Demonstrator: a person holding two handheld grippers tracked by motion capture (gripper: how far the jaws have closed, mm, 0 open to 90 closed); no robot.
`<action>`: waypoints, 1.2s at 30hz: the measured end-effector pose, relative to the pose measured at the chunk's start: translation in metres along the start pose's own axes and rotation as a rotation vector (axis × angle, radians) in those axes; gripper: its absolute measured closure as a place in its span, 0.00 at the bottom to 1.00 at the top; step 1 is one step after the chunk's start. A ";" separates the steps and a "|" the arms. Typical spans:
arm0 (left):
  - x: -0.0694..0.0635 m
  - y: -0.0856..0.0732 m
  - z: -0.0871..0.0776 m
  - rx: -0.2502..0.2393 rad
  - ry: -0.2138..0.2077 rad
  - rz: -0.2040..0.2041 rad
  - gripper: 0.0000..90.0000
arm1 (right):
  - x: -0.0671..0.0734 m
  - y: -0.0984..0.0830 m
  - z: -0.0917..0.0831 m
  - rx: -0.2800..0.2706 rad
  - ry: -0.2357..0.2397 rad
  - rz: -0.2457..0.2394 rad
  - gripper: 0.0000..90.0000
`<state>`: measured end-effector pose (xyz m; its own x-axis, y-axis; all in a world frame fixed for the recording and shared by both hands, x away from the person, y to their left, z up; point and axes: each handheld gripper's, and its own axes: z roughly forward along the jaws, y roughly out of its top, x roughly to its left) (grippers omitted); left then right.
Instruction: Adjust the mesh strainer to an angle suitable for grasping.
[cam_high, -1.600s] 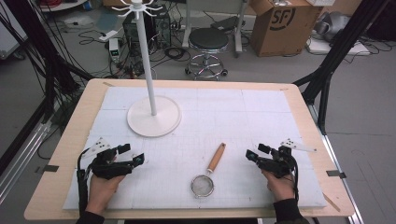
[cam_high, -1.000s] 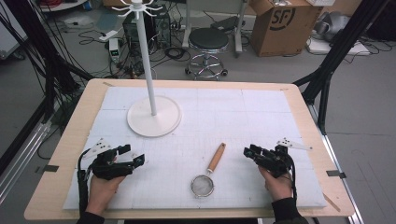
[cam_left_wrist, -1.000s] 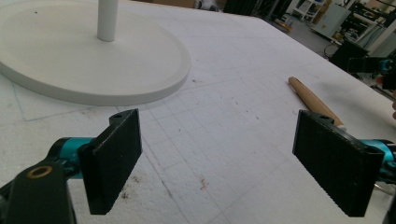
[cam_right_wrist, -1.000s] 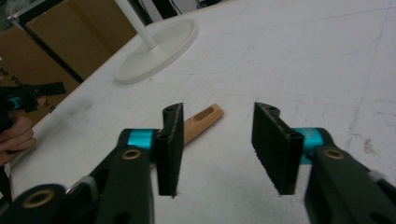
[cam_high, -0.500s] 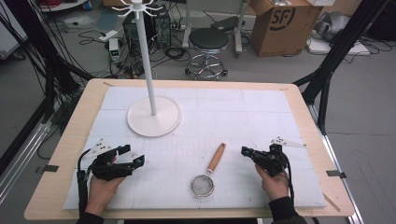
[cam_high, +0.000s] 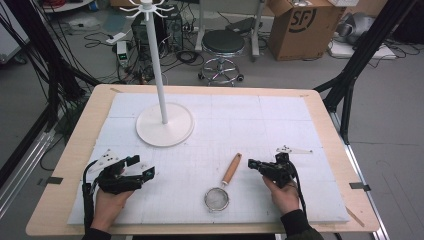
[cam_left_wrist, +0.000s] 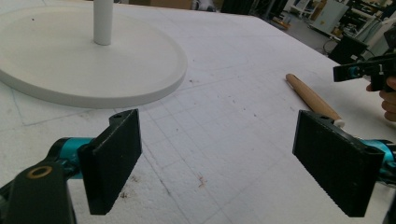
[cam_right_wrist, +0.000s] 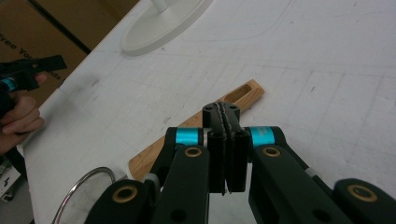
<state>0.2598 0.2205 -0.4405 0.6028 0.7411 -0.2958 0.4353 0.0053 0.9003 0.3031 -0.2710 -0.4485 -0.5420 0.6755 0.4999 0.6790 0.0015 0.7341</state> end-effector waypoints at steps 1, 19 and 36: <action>0.000 0.000 0.000 -0.001 0.000 0.000 0.18 | 0.000 0.000 0.002 0.004 -0.001 -0.001 1.00; 0.000 0.000 -0.002 -0.012 -0.002 -0.007 0.18 | 0.014 -0.003 0.034 0.224 0.002 -0.041 1.00; 0.000 0.000 -0.002 -0.013 -0.004 -0.009 0.18 | 0.026 -0.003 0.050 0.269 0.019 -0.040 1.00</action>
<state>0.2588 0.2217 -0.4400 0.6014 0.7382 -0.3055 0.4323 0.0209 0.9015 0.3121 -0.2168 -0.4604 -0.5785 0.6572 0.4831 0.7625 0.2254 0.6064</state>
